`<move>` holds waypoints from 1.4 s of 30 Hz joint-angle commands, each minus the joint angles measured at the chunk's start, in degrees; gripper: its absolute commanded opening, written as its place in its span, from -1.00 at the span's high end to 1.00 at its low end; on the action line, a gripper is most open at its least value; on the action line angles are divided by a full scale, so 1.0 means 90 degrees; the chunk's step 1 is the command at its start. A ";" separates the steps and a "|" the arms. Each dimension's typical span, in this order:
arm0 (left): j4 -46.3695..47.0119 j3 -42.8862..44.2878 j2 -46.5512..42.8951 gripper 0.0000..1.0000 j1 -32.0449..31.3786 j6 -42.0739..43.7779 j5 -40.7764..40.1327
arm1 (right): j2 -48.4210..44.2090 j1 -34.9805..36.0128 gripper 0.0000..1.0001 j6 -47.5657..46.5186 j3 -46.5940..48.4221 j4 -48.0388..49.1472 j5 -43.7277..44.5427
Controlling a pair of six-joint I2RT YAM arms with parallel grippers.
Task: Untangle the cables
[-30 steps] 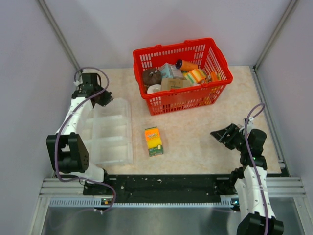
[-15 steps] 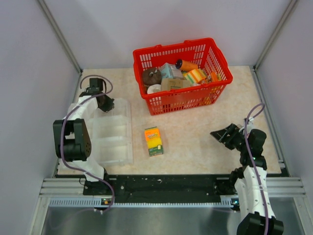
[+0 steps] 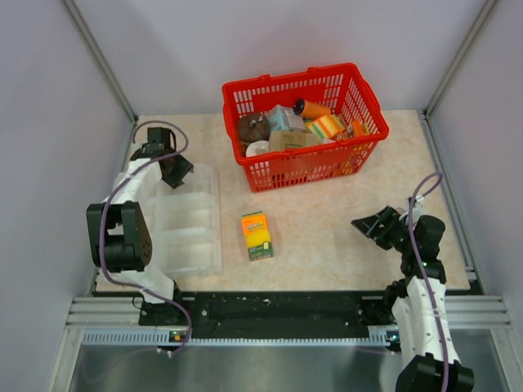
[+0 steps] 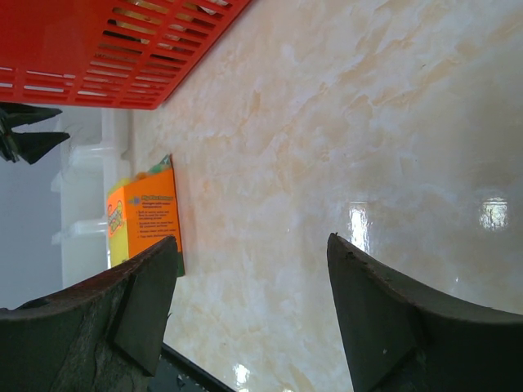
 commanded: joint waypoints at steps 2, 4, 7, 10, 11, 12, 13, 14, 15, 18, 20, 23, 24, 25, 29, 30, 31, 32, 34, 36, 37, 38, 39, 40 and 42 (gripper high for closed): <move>-0.0287 -0.0020 -0.0966 -0.29 0.0034 0.0268 -0.0205 | 0.0005 0.0042 -0.45 0.0027 -0.0021 0.0290 -0.0030; -0.0376 -0.0117 -0.1171 -0.32 0.0025 0.0356 -0.0147 | 0.0015 0.0042 -0.45 0.0037 -0.0021 0.0290 -0.0039; -0.0415 -0.0458 -0.1474 -0.20 0.0005 0.0434 -0.0001 | 0.0005 0.0042 -0.45 0.0037 -0.0040 0.0299 -0.0049; -0.0396 -0.0946 -0.1806 -0.16 -0.0082 0.0434 0.0205 | -0.0005 0.0042 -0.45 0.0056 -0.0030 0.0319 -0.0088; -0.0454 -0.1093 -0.1933 -0.16 -0.0112 0.0434 0.0205 | -0.0005 0.0042 -0.45 0.0056 -0.0030 0.0309 -0.0088; -0.0483 -0.1239 -0.2128 -0.15 -0.0102 0.0434 0.0147 | -0.0005 0.0051 -0.45 0.0056 -0.0040 0.0309 -0.0098; -0.0503 -0.1473 -0.2333 -0.17 -0.0102 0.0444 -0.0008 | 0.0005 0.0042 -0.45 0.0046 -0.0030 0.0328 -0.0108; -0.0503 -0.1678 -0.2606 -0.21 -0.0112 0.0425 -0.0213 | 0.0005 0.0042 -0.45 0.0056 -0.0030 0.0329 -0.0098; -0.0406 -0.1864 -0.2889 -0.25 -0.0093 0.0444 -0.0379 | 0.0005 0.0042 -0.45 0.0066 -0.0030 0.0319 -0.0117; 0.0266 -0.2489 -0.3427 -0.44 -0.0093 0.0366 -0.0431 | -0.0005 0.0051 -0.45 0.0066 -0.0040 0.0329 -0.0137; 0.0346 -0.2569 -0.3410 -0.48 -0.0093 0.0230 -0.0313 | -0.0005 0.0042 -0.45 0.0066 -0.0040 0.0338 -0.0137; 0.0521 -0.2579 -0.3000 -0.39 -0.0015 -0.0112 0.0213 | -0.0005 0.0042 -0.45 0.0076 -0.0040 0.0309 -0.0176; 0.0716 -0.2637 -0.2902 -0.33 0.0015 -0.0190 0.0630 | -0.0014 0.0042 -0.45 0.0076 -0.0050 0.0309 -0.0186; 0.0979 -0.2715 -0.2824 -0.22 0.0024 -0.0297 0.0867 | -0.0024 0.0042 -0.45 0.0066 -0.0040 0.0299 -0.0205; 0.1526 -0.3212 -0.2998 0.01 0.0112 -0.0844 0.0743 | -0.0093 0.0042 -0.45 0.0085 -0.0050 0.0280 -0.0166; 0.1721 -0.3368 -0.3144 0.00 0.0112 -0.0951 0.0645 | -0.0122 0.0051 -0.45 0.0085 -0.0060 0.0261 -0.0166; 0.1946 -0.3553 -0.3261 -0.06 0.0112 -0.1049 0.0577 | -0.0112 0.0061 -0.45 0.0085 -0.0060 0.0270 -0.0166; 0.2074 -0.3720 -0.3369 -0.14 0.0122 -0.1108 0.0547 | -0.0112 0.0042 -0.45 0.0085 -0.0060 0.0270 -0.0157; 0.2153 -0.3828 -0.3477 -0.28 0.0132 -0.1177 0.0430 | -0.0102 0.0051 -0.45 0.0076 -0.0050 0.0270 -0.0147; 0.2192 -0.3848 -0.3497 -0.36 0.0142 -0.1158 0.0090 | -0.0064 0.0042 -0.45 0.0076 -0.0060 0.0309 -0.0127; 0.2270 -0.3868 -0.3487 -0.36 0.0151 -0.1109 -0.0009 | -0.0054 0.0042 -0.45 0.0076 -0.0050 0.0319 -0.0127; 0.2319 -0.3858 -0.3458 -0.36 0.0171 -0.1089 -0.0087 | -0.0025 0.0051 -0.45 0.0076 -0.0050 0.0329 -0.0127; 0.2387 -0.3858 -0.3439 -0.35 0.0200 -0.1060 -0.0127 | -0.0015 0.0042 -0.45 0.0076 -0.0040 0.0319 -0.0137; 0.2465 -0.3858 -0.3419 -0.30 0.0220 -0.1050 -0.0156 | -0.0005 0.0051 -0.45 0.0066 -0.0040 0.0319 -0.0147; 0.2680 -0.3907 -0.3360 -0.17 0.0220 -0.1050 -0.0195 | -0.0005 0.0042 -0.45 0.0076 -0.0050 0.0319 -0.0147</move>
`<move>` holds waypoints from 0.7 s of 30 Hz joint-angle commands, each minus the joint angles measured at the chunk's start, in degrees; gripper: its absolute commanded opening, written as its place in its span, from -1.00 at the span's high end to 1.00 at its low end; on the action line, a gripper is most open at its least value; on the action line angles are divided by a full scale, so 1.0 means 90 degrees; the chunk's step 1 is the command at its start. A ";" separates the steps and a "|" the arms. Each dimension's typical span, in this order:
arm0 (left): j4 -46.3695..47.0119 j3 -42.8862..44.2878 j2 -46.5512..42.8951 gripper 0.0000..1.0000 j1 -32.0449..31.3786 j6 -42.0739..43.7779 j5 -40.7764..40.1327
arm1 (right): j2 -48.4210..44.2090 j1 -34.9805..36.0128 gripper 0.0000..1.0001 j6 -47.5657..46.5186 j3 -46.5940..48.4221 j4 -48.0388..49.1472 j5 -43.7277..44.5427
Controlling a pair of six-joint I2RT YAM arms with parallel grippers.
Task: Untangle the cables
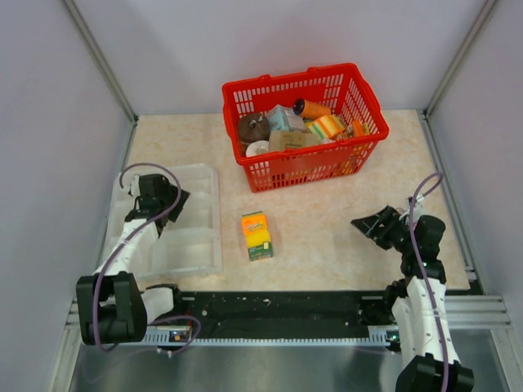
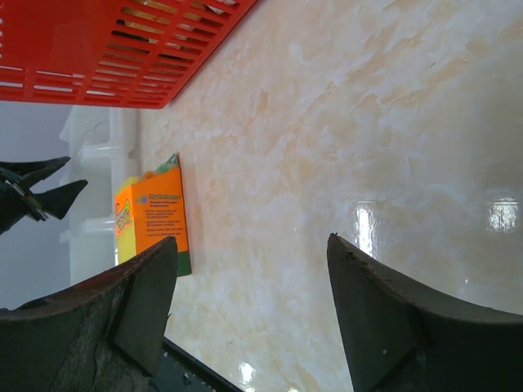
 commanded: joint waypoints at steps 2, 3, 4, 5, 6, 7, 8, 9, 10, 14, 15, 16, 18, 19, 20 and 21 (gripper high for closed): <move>0.0944 -0.0029 0.0091 -0.12 0.0130 -0.0096 -0.0227 | 0.0012 0.0051 -0.45 -0.0031 -0.0057 0.0283 -0.0047; 0.1003 -0.0009 0.0198 -0.10 0.0150 -0.0106 -0.0159 | 0.0012 0.0051 -0.45 -0.0031 -0.0038 0.0292 -0.0047; 0.0994 0.0059 0.0286 -0.08 0.0169 -0.0116 -0.0100 | 0.0012 0.0042 -0.45 -0.0031 -0.0047 0.0283 -0.0047; 0.0974 0.0156 0.0354 -0.04 0.0179 -0.0096 -0.0061 | 0.0012 0.0051 -0.45 -0.0031 -0.0047 0.0292 -0.0047; 0.0955 0.0244 0.0403 0.03 0.0189 -0.0086 -0.0031 | 0.0022 0.0051 -0.45 -0.0041 -0.0047 0.0283 -0.0057; 0.0955 0.0313 0.0423 0.10 0.0179 -0.0048 -0.0002 | 0.0022 0.0051 -0.45 -0.0031 -0.0047 0.0292 -0.0047; 0.0945 0.0371 0.0414 0.18 0.0189 0.0030 -0.0002 | 0.0012 0.0051 -0.45 -0.0022 -0.0038 0.0283 -0.0047; 0.0906 0.0430 0.0404 0.26 0.0179 0.0147 -0.0011 | 0.0012 0.0051 -0.45 -0.0031 -0.0038 0.0302 -0.0047; 0.0867 0.0489 0.0394 0.38 0.0189 0.0187 -0.0050 | 0.0012 0.0042 -0.45 -0.0041 -0.0047 0.0292 -0.0057; 0.0906 0.0655 0.0452 0.66 0.0189 0.0285 -0.0177 | 0.0090 0.0042 -0.45 -0.0041 -0.0038 0.0321 -0.0057; 0.0906 0.0742 0.0511 0.74 0.0189 0.0314 -0.0216 | 0.0119 0.0042 -0.45 -0.0051 -0.0028 0.0331 -0.0057; 0.0848 0.0849 0.0579 0.79 0.0189 0.0343 -0.0236 | 0.0158 0.0042 -0.45 -0.0051 -0.0018 0.0331 -0.0057; 0.0731 0.1132 0.0716 0.87 0.0189 0.0411 -0.0178 | 0.0266 0.0042 -0.45 -0.0080 0.0001 0.0322 -0.0057; 0.0691 0.1250 0.0784 0.88 0.0189 0.0450 -0.0120 | 0.0324 0.0042 -0.44 -0.0080 0.0001 0.0331 -0.0047; 0.0652 0.1396 0.0823 0.89 0.0189 0.0451 -0.0100 | 0.0363 0.0042 -0.44 -0.0099 0.0021 0.0322 -0.0037; 0.0613 0.1475 0.0862 0.90 0.0189 0.0441 -0.0090 | 0.0402 0.0051 -0.44 -0.0100 0.0021 0.0322 0.0001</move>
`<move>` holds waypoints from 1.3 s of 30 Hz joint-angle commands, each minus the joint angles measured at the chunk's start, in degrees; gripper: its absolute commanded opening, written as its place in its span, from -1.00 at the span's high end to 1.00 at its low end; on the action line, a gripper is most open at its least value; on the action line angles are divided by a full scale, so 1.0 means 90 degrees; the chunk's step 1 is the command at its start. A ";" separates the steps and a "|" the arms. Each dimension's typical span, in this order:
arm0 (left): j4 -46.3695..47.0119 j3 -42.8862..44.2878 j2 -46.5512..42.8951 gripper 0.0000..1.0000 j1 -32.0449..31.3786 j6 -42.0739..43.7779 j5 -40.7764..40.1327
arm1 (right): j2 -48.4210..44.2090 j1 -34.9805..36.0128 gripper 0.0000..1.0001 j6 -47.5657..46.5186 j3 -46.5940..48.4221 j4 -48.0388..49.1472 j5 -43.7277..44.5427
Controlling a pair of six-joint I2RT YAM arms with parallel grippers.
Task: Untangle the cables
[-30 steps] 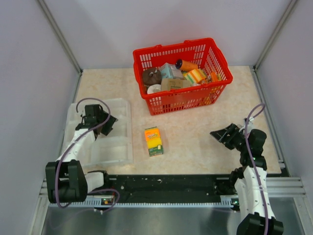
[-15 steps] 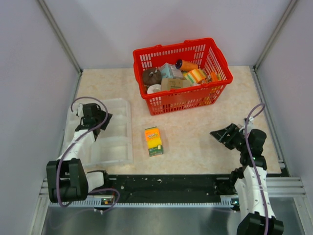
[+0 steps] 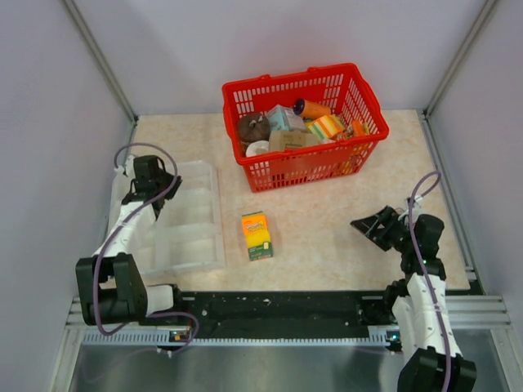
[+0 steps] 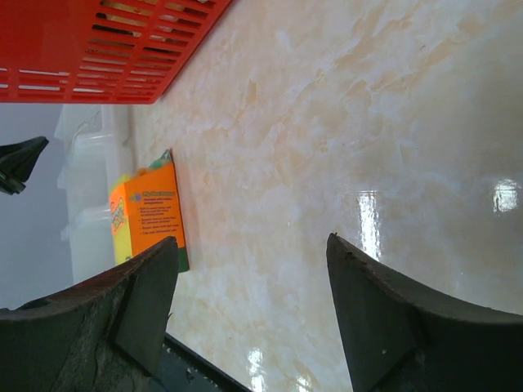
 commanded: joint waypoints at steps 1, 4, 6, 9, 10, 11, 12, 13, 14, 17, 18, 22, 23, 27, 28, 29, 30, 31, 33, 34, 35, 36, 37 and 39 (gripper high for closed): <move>0.0062 0.0599 0.0188 0.90 0.0026 0.0130 0.0012 | 0.0172 0.0042 -0.44 -0.0104 0.0040 0.0292 0.0050; -0.0085 0.0629 0.0169 0.92 0.0026 0.0042 0.0003 | 0.0260 0.0042 -0.43 -0.0134 0.0060 0.0282 0.0090; 0.0128 0.0483 0.0081 0.94 0.0026 0.0023 0.0032 | 0.0309 0.0042 -0.43 -0.0134 0.0070 0.0244 0.0099; 0.0529 0.0287 0.0138 0.95 0.0026 -0.0133 0.0061 | 0.0329 0.0051 -0.43 -0.0144 0.0089 0.0205 0.0148; 0.0617 0.0287 0.0246 0.95 0.0026 -0.0192 0.0129 | 0.0329 0.0051 -0.43 -0.0144 0.0089 0.0204 0.0177; 0.0627 0.0345 0.0372 0.95 0.0026 -0.0212 0.0168 | 0.0338 0.0051 -0.43 -0.0144 0.0099 0.0175 0.0187; 0.0531 0.0442 0.0480 0.95 0.0026 -0.0221 0.0372 | 0.0338 0.0051 -0.42 -0.0144 0.0089 0.0175 0.0197; 0.0404 0.0549 0.0607 0.95 0.0026 -0.0202 0.0441 | 0.0329 0.0061 -0.42 -0.0124 0.0089 0.0156 0.0216; 0.0326 0.0647 0.0637 0.95 0.0026 -0.0163 0.0500 | 0.0329 0.0071 -0.42 -0.0124 0.0099 0.0156 0.0236; 0.0217 0.0551 0.0414 0.86 0.0017 -0.0153 0.0598 | 0.0377 0.0197 -0.41 -0.0075 0.0119 0.0117 0.0392; 0.0159 0.0483 0.0239 0.79 0.0016 -0.0105 0.0627 | 0.0406 0.0266 -0.41 -0.0037 0.0128 0.0117 0.0489; -0.0153 0.0102 -0.0630 0.46 -0.0071 0.0333 0.1133 | 0.0796 0.0811 -0.35 0.0149 0.0187 0.0262 0.1036; -0.0144 -0.0073 -0.0913 0.37 -0.0100 0.0432 0.1358 | 0.0942 0.0977 -0.22 0.0188 0.0216 0.0360 0.1114; -0.0094 -0.0611 -0.1715 -0.07 -0.0149 0.1290 0.2267 | 0.1558 0.2060 0.10 0.0276 0.0431 0.0507 0.1378; -0.0298 -0.0631 -0.1794 -0.08 -0.0140 0.1389 0.2268 | 0.1627 0.2266 0.13 0.0286 0.0499 0.0488 0.1466; -0.0464 -0.0622 -0.1794 -0.08 -0.0149 0.1448 0.2394 | 0.1637 0.2462 0.21 0.0315 0.0548 0.0478 0.1544; -0.0408 -0.0660 -0.1804 -0.05 -0.0159 0.1448 0.2782 | 0.1608 0.2628 0.29 0.0364 0.0587 0.0459 0.1603; -0.0185 -0.0748 -0.1804 0.00 -0.0246 0.1352 0.3134 | 0.1550 0.2726 0.42 0.0461 0.0587 0.0449 0.1642; 0.0362 -0.0943 -0.1882 0.08 -0.0752 0.1214 0.3625 | 0.1365 0.3038 0.65 0.0772 0.0548 0.0575 0.1652; 0.0412 -0.0944 -0.1969 0.09 -0.1122 0.1272 0.3423 | 0.1248 0.3281 0.69 0.0861 0.0568 0.0605 0.1642; 0.0355 -0.0867 -0.2057 0.09 -0.1697 0.1360 0.3034 | 0.1159 0.3554 0.71 0.0891 0.0626 0.0556 0.1710; 0.0364 -0.0856 -0.2174 0.08 -0.2244 0.1447 0.2672 | 0.1033 0.3751 0.72 0.0834 0.0800 0.0353 0.1865; 0.0577 -0.0885 -0.2253 0.07 -0.2858 0.1506 0.2350 | 0.0858 0.3849 0.71 0.0765 0.0976 -0.0065 0.2186; 0.0929 -0.0915 -0.2292 0.04 -0.3672 0.1497 0.2132 | 0.0302 0.3821 0.58 0.0736 0.1279 -0.1127 0.3500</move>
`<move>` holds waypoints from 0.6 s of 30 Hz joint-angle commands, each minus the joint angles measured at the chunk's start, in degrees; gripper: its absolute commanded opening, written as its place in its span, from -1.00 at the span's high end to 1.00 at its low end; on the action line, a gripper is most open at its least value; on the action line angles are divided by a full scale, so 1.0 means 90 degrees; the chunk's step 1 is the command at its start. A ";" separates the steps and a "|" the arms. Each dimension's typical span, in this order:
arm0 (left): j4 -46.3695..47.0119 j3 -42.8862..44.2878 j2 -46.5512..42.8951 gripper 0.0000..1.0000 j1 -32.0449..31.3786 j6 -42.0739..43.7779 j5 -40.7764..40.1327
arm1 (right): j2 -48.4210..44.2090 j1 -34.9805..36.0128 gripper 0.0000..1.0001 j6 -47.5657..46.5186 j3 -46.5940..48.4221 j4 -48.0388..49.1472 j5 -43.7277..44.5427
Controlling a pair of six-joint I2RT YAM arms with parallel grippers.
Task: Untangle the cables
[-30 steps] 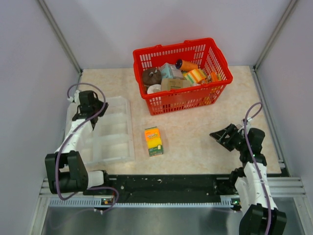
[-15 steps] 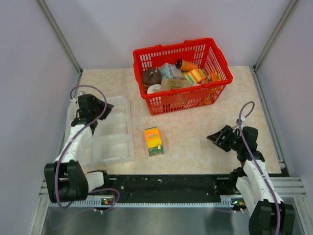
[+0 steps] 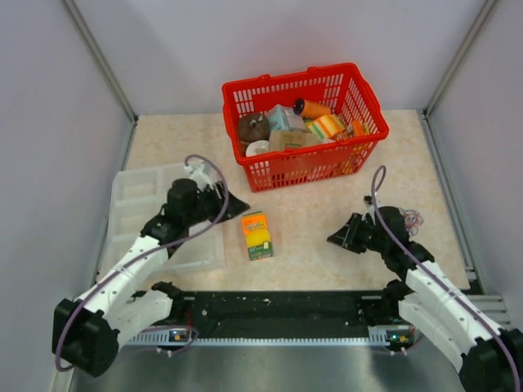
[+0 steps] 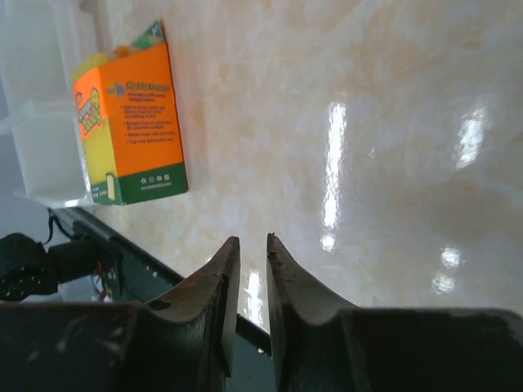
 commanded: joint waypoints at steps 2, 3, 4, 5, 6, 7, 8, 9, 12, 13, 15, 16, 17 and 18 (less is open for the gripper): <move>0.1275 -0.0070 -0.0447 0.02 -0.2031 0.0219 -0.0703 | -0.1375 0.0137 -0.01 0.0111 0.1089 -0.2096 0.3399; 0.1422 -0.0109 -0.0486 0.00 -0.2324 0.0248 -0.0830 | -0.1522 -0.0018 -0.40 0.0179 0.1187 -0.2603 0.4142; 0.1482 -0.0119 -0.0496 -0.01 -0.2598 0.0268 -0.0986 | -0.1620 -0.0203 -0.89 0.0306 0.1284 -0.2918 0.4729; 0.1559 -0.0148 -0.0477 -0.02 -0.2823 0.0278 -0.1084 | -0.1641 -0.0437 -0.98 0.0384 0.1372 -0.3056 0.5064; 0.1696 -0.0177 -0.0418 -0.04 -0.3067 0.0297 -0.1124 | -0.1573 -0.0797 -0.98 0.0433 0.1402 -0.3057 0.5154; 0.1774 -0.0158 -0.0292 -0.05 -0.3379 0.0307 -0.1114 | -0.1408 -0.1159 -0.98 0.0530 0.1441 -0.3038 0.5165; 0.1872 -0.0119 -0.0136 -0.05 -0.3565 0.0356 -0.1066 | -0.1252 -0.1607 -0.98 0.0609 0.1529 -0.3038 0.5146; 0.1979 -0.0080 0.0010 -0.05 -0.3799 0.0395 -0.1037 | -0.1038 -0.1998 -0.98 0.0629 0.1607 -0.2951 0.5078; 0.2175 0.0134 0.0460 -0.07 -0.4425 0.0619 -0.0968 | -0.0422 -0.2684 -0.98 0.0308 0.1657 -0.2356 0.5525; 0.2166 0.0222 0.0645 -0.07 -0.4581 0.0726 -0.0939 | -0.0082 -0.2937 -0.98 0.0229 0.1715 -0.2277 0.5613; 0.2166 0.0359 0.0831 -0.08 -0.4875 0.0912 -0.0880 | 0.0553 -0.3416 -0.93 0.0103 0.1745 -0.2150 0.5449; 0.2156 0.0437 0.0919 -0.08 -0.4992 0.1019 -0.0832 | 0.0682 -0.3592 -0.84 -0.0034 0.1657 -0.1985 0.5332; 0.2127 0.0496 0.0988 -0.08 -0.5090 0.1107 -0.0792 | 0.0828 -0.3623 -0.70 -0.0277 0.1589 -0.1529 0.5070; 0.2107 0.0525 0.1046 -0.08 -0.5158 0.1185 -0.0763 | 0.0975 -0.3614 -0.52 -0.0463 0.1559 -0.1331 0.4758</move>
